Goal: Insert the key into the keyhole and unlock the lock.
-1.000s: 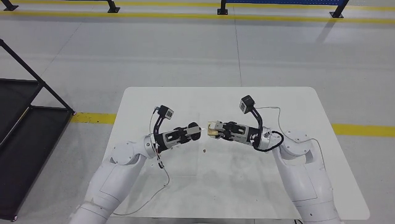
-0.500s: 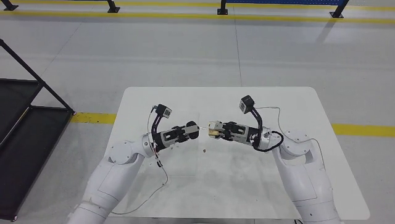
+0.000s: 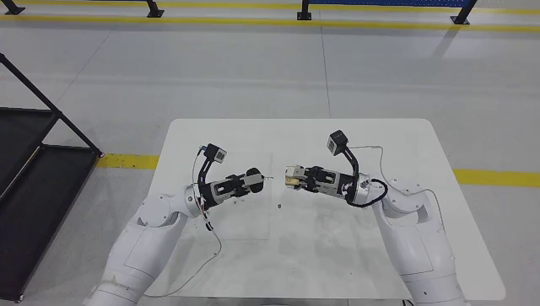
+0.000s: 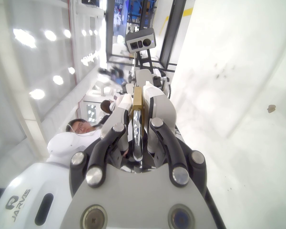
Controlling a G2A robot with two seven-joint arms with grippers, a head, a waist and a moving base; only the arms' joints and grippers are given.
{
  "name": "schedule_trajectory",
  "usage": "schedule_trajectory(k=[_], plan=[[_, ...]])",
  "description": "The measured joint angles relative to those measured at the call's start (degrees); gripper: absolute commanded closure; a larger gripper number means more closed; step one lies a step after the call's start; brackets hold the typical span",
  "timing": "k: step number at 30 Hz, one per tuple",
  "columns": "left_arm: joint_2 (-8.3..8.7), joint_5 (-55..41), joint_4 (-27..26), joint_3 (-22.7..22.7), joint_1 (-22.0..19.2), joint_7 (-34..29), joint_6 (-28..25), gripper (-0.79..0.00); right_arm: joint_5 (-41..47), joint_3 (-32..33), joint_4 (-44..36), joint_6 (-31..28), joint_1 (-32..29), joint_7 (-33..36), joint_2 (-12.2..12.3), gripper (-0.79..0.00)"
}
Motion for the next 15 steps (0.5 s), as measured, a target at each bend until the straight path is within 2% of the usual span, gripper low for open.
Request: schedule_trajectory(k=[2, 4, 10, 12, 15], plan=[[-0.04, 1.18, -0.97, -0.21, 0.08, 1.63, -2.28, 0.0, 0.0, 0.0, 0.0, 0.0, 0.0, 0.0, 0.0, 0.0], [0.07, 5.38, -1.03, -1.07, 0.21, 3.56, -8.1, 0.0, 0.0, 0.0, 0.0, 0.0, 0.0, 0.0, 0.0, 0.0], [0.13, 26.48, -0.47, -4.11, 0.37, 12.55, -25.15, 0.0, 0.0, 0.0, 0.0, 0.0, 0.0, 0.0, 0.0, 0.0], [-0.09, 34.49, -1.33, -5.34, 0.39, 17.25, -28.16, 0.0, 0.0, 0.0, 0.0, 0.0, 0.0, 0.0, 0.0, 0.0], [-0.41, 48.47, -5.45, -7.39, 0.69, 25.47, -28.21, 0.0, 0.0, 0.0, 0.0, 0.0, 0.0, 0.0, 0.0, 0.0]])
